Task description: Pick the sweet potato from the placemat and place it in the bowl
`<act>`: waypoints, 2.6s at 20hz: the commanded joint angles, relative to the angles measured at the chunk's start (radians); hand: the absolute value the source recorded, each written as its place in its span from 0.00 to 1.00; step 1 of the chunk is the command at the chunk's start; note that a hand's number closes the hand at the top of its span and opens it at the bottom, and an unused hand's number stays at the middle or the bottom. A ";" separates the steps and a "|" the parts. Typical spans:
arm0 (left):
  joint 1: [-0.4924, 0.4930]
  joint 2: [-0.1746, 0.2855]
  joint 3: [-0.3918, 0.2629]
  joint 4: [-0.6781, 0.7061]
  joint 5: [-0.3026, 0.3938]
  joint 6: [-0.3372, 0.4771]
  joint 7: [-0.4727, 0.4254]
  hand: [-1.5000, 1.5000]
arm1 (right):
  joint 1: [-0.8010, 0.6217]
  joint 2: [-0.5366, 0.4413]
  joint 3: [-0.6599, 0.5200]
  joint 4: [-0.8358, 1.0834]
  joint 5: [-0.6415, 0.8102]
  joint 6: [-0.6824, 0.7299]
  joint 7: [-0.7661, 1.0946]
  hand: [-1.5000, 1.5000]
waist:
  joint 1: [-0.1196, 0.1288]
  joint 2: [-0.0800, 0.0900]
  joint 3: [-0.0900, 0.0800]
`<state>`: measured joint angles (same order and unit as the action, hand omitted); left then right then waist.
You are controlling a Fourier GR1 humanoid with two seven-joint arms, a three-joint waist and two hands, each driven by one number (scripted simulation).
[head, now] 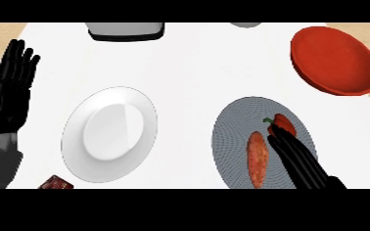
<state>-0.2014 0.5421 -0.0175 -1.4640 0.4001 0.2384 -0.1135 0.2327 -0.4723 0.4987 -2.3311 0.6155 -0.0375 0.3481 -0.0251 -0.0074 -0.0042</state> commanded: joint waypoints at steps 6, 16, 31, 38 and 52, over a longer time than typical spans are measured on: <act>-0.013 -0.001 0.007 0.013 -0.008 -0.028 -0.003 0.50 | -0.009 -0.217 -0.026 -0.241 -0.119 0.419 0.358 0.00 | 0.013 0.006 0.000; -0.036 -0.043 0.028 0.011 -0.039 -0.027 0.036 0.50 | -0.176 -0.099 -0.147 -0.149 -0.260 0.684 0.522 0.00 | 0.023 0.008 0.003; -0.018 -0.093 0.114 -0.011 -0.098 -0.128 0.047 0.50 | -0.182 0.070 -0.123 0.181 -0.044 0.650 0.326 0.00 | 0.026 0.007 0.004; -0.005 -0.140 0.093 -0.156 -0.150 -0.067 0.170 0.50 | -0.166 0.078 -0.173 0.306 0.029 0.577 0.132 0.00 | 0.031 0.006 0.005; -0.068 -0.176 0.204 0.107 -0.185 -0.191 0.003 0.50 | -0.143 0.124 -0.166 0.458 0.180 0.522 -0.064 0.00 | 0.023 0.008 0.004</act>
<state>-0.2565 0.3770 0.1589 -1.4292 0.2191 0.0736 -0.0666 0.1067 -0.3697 0.3308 -1.9400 0.7527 0.5007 0.3114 -0.0021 -0.0002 0.0001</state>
